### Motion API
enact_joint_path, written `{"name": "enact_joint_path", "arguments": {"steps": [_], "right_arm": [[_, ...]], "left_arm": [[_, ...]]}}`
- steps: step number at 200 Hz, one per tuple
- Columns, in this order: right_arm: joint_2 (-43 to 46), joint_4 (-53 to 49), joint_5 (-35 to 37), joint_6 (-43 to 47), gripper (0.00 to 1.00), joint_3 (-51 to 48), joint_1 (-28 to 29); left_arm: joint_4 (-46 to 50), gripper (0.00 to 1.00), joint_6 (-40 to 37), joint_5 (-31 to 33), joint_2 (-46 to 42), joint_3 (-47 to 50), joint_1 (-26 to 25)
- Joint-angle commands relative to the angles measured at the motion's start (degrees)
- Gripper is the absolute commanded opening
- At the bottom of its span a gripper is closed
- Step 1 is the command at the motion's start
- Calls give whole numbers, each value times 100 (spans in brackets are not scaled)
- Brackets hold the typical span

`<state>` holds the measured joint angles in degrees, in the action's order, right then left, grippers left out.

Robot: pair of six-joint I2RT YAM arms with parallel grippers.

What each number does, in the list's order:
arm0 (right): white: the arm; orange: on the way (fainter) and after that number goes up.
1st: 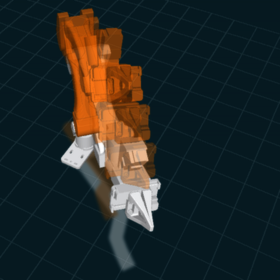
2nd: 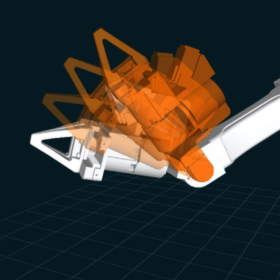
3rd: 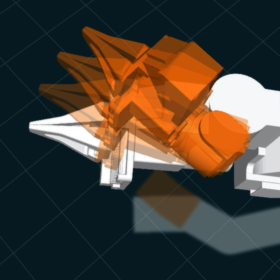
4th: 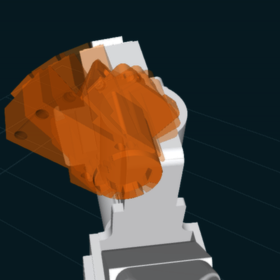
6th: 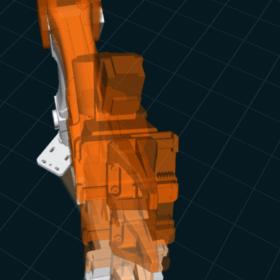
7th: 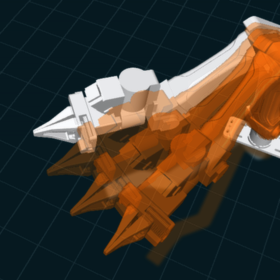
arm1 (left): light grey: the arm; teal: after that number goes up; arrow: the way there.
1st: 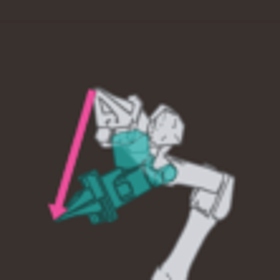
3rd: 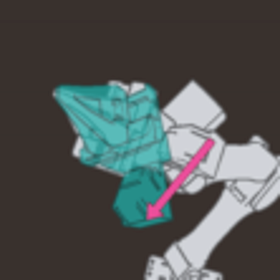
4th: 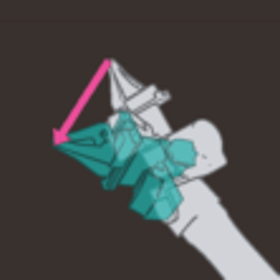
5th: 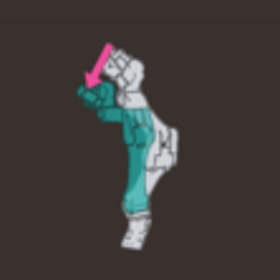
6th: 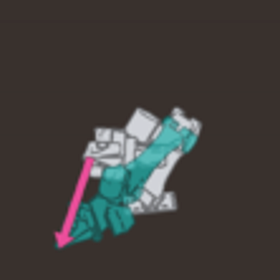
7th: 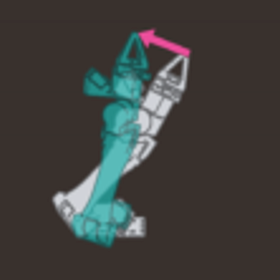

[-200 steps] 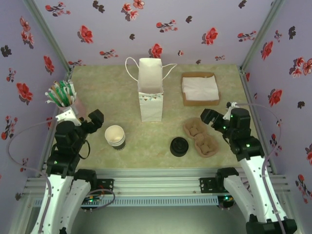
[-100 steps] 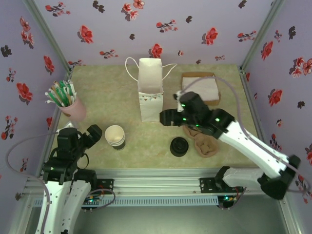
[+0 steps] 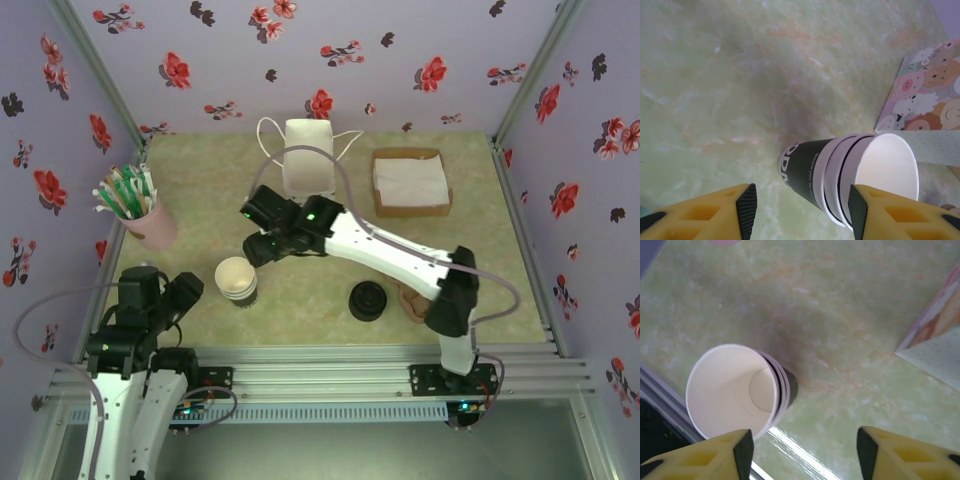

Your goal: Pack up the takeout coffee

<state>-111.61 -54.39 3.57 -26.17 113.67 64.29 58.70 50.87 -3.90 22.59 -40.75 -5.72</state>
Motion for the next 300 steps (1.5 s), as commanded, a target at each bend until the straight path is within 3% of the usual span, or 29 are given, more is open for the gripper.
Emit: {"name": "enact_joint_path", "arguments": {"steps": [1,43,104,221,300], "right_arm": [[-470,-687,13,139,53,769,83],[-1202,-1060,-137,208,43,1652,110],[-1737,-1302,-276,236,36,2146,133],[-2057,-1293,-436,232,31,2310,145],[-2066,-1355,-406,196,18,2406,148]], "left_arm": [[-102,48,98,-660,115,250,115],[-334,36,48,-1428,200,666,457],[-570,34,-166,-2096,356,974,899],[-891,35,-275,-2391,499,1131,1029],[-1000,35,-331,-2458,549,1188,1029]]}}
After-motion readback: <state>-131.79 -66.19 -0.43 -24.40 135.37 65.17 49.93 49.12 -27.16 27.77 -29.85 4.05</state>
